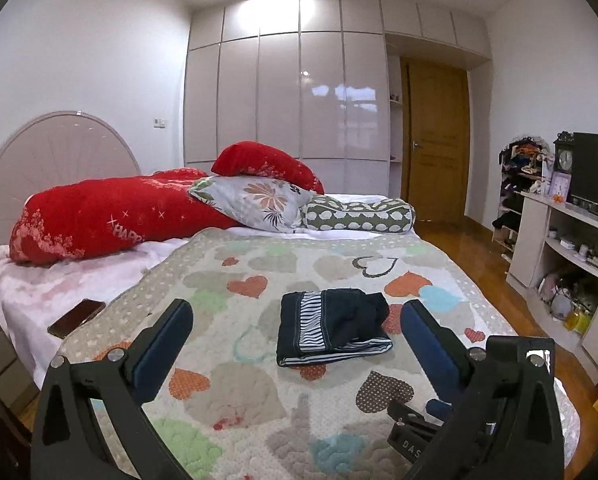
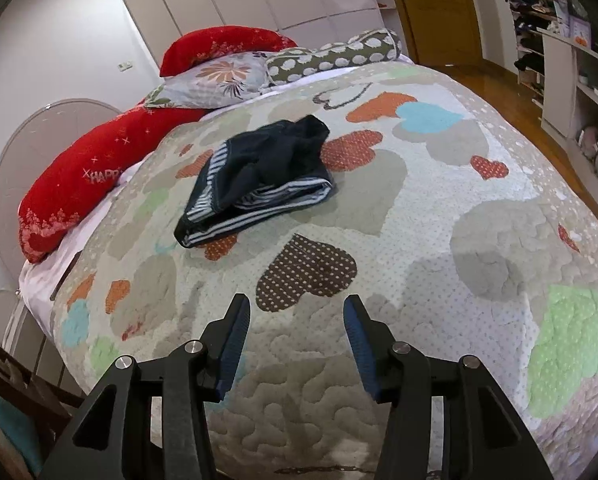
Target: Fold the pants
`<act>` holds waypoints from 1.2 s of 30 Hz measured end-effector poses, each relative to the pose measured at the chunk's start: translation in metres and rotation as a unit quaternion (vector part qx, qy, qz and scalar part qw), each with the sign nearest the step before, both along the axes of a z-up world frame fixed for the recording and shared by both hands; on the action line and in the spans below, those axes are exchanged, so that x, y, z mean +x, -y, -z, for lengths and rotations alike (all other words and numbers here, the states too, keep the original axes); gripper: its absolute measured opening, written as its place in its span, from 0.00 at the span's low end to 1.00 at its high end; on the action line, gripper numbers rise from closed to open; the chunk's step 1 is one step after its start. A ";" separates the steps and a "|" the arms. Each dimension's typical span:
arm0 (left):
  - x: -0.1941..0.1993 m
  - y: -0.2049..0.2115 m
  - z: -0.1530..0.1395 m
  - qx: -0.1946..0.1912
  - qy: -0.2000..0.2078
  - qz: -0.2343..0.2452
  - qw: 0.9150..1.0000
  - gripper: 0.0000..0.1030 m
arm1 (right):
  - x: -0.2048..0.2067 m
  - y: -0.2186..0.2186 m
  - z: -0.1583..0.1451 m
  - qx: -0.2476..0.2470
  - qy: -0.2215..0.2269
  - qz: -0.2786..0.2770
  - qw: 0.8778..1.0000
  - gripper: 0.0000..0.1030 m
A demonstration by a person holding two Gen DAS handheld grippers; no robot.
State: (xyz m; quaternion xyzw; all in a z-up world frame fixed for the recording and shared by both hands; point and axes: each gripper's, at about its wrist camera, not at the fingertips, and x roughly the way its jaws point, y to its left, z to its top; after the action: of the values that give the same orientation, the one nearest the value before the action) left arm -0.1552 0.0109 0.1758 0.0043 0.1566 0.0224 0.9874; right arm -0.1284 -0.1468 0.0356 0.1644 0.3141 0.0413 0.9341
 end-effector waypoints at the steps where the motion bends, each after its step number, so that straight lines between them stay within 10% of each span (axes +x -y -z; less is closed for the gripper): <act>1: 0.000 0.000 -0.001 0.003 0.002 -0.003 1.000 1.00 | 0.000 0.001 0.001 -0.001 -0.004 0.003 1.000 0.51; 14: -0.009 -0.048 -0.017 -0.049 0.025 -0.072 0.996 1.00 | -0.003 -0.008 -0.004 -0.027 -0.015 0.015 0.999 0.55; 26: -0.004 -0.045 -0.021 -0.012 0.033 -0.064 0.997 1.00 | 0.001 -0.010 -0.001 -0.019 -0.009 0.006 1.000 0.55; 36: 0.063 -0.052 0.034 -0.008 -0.149 -0.082 0.985 1.00 | 0.017 0.001 0.008 -0.021 -0.013 0.015 1.000 0.55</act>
State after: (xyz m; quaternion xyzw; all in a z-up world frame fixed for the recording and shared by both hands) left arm -0.0921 0.0629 0.1414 -0.0130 0.3023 0.1014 0.9477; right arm -0.1114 -0.1475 0.0273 0.1499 0.3245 0.0189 0.9337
